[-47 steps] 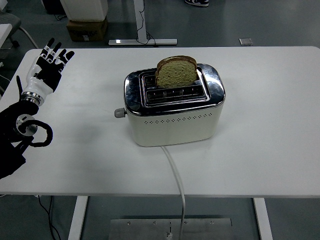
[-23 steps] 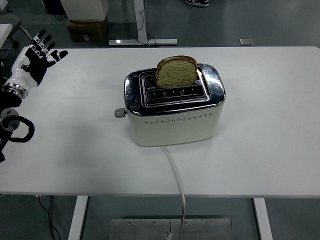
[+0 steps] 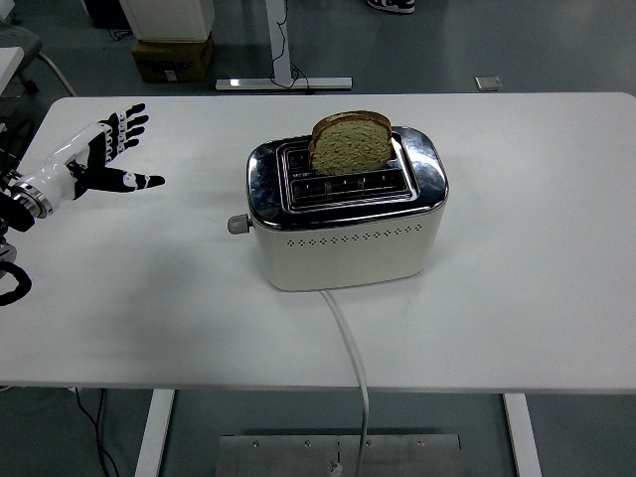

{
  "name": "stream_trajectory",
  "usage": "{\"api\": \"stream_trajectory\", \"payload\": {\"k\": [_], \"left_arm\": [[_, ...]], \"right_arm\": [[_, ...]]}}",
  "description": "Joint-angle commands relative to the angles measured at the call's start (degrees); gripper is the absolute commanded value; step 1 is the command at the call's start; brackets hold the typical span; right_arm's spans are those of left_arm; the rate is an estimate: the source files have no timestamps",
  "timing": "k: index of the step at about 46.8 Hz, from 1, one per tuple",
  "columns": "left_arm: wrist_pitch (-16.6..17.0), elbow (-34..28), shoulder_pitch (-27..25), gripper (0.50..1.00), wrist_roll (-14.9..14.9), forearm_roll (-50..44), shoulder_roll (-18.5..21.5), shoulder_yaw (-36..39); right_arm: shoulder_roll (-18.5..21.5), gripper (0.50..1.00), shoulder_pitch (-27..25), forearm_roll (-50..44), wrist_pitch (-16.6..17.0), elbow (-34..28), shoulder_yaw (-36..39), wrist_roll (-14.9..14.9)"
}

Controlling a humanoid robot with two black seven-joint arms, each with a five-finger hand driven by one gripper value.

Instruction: Press down toaster

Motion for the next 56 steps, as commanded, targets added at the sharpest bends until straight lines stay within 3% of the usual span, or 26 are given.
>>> {"api": "stream_trajectory", "payload": {"k": [1,12,16,25,32,56], "left_arm": [[0.00,-1.38,0.25,1.000,-0.16,3.10,2.29,-0.05],[0.00,-8.32,0.96,1.000,-0.69,6.70,8.18,0.03],[0.00,-10.79,1.40,1.000,-2.19,8.11,9.51,-0.05],[-0.09,-15.97,2.45,1.000,-8.51,15.31,12.93,0.12],[-0.09,-18.17,4.30,1.000,-10.88,22.25,14.60,0.21],[-0.09,-26.96,7.02,1.000,-11.77,31.49,17.50,0.74]], "right_arm": [[0.00,1.000,0.00,0.02,0.00,0.00,0.00,-0.01],[0.00,1.000,0.00,0.02,0.00,0.00,0.00,-0.02],[0.00,1.000,0.00,-0.07,0.00,0.00,0.00,0.07],[0.00,1.000,0.00,0.02,0.00,0.00,0.00,-0.02],[0.00,1.000,0.00,0.02,0.00,0.00,0.00,-0.02],[0.00,1.000,0.00,0.02,0.00,0.00,0.00,-0.01]]}}
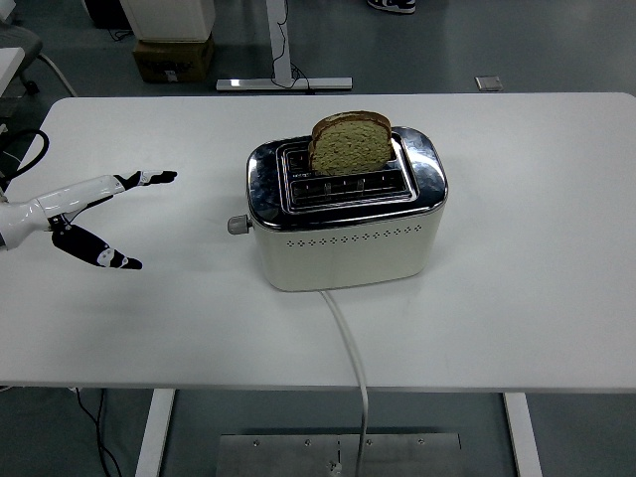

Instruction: Press down toaster

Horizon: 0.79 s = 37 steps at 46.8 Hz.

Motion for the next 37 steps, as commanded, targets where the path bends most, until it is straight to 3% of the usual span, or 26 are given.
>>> {"api": "stream_trajectory", "payload": {"k": [1,26,37], "left_arm": [[0.04,-0.68,0.10,1.000,0.09,0.28,-0.17,0.27],[0.04,-1.21,0.10,1.000,0.45,4.85,-3.25,1.24],[0.04,-4.64,0.10,1.000,0.45,6.95,-3.51,1.24]], "right_arm": [[0.00,1.000,0.00,-0.05,0.00,0.00,0.00,0.01],[0.00,1.000,0.00,0.04,0.00,0.00,0.00,0.01],[0.00,1.000,0.00,0.04,0.00,0.00,0.00,0.01]]}}
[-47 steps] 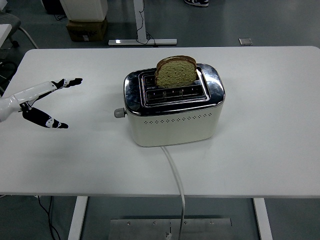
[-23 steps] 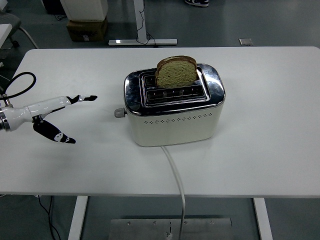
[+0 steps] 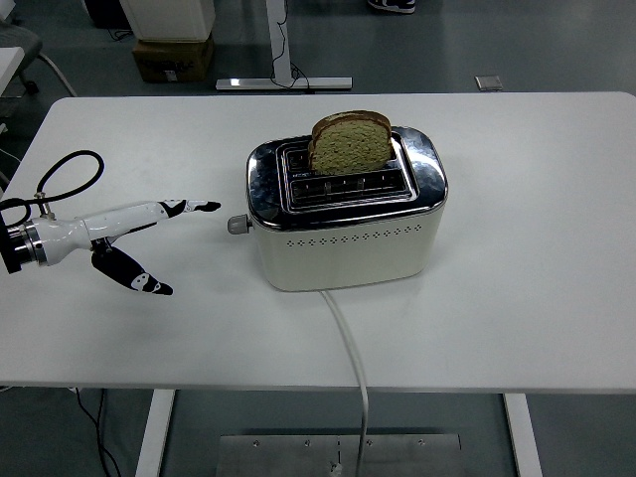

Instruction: Press down toaster

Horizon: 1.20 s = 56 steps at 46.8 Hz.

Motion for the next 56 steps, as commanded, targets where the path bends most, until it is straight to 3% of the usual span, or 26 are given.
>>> {"api": "stream_trajectory", "payload": {"k": [1,40,56], "left_arm": [[0.00,-0.66,0.04,1.000,0.00,0.65,0.01,-0.01],[0.17,0.22,0.22,1.000,0.44,1.98,-1.05,0.17],[0.09,1.54,0.22,1.000,0.44,2.41,-3.59,0.69]], "right_arm": [[0.00,1.000,0.00,0.03,0.00,0.00,0.00,0.08],[0.00,1.000,0.00,0.03,0.00,0.00,0.00,-0.01],[0.00,1.000,0.00,-0.06,0.00,0.00,0.00,-0.01]]}}
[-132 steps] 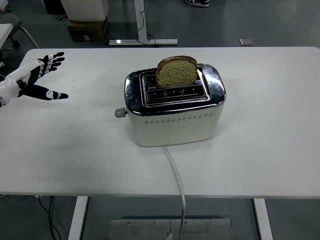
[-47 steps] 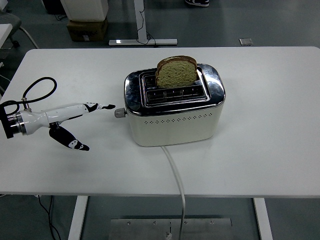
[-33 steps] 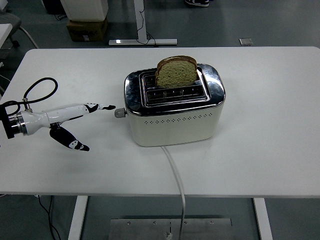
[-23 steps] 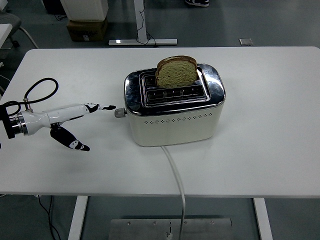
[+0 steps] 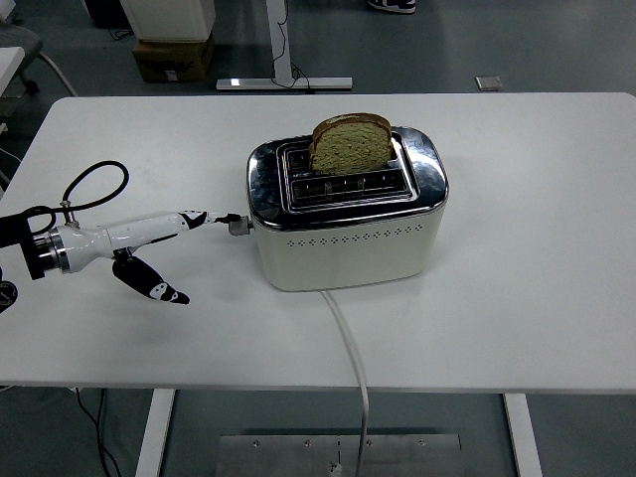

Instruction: Press down toaster

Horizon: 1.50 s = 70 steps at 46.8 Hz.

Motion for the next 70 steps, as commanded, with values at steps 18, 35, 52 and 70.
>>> {"api": "stream_trajectory", "payload": {"k": [18,35,52,70], "left_arm": [[0.04,1.70,0.06,1.000,-0.01,0.00,-0.89,0.88],[0.04,2.14,0.67,1.000,-0.01,0.00,-1.76,1.58],[0.04,2.84,0.76,1.000,-0.01,0.00,-2.20,2.02],[0.12,3.72,1.73,1.000,-0.01,-0.08,-2.20,2.11]], "right_arm": [[0.00,1.000,0.00,0.04,0.00,0.00,0.00,-0.01],[0.00,1.000,0.00,0.04,0.00,0.00,0.00,-0.01],[0.00,1.000,0.00,-0.05,0.00,0.00,0.00,-0.01],[0.00,1.000,0.00,-0.05,0.00,0.00,0.00,-0.01]]}}
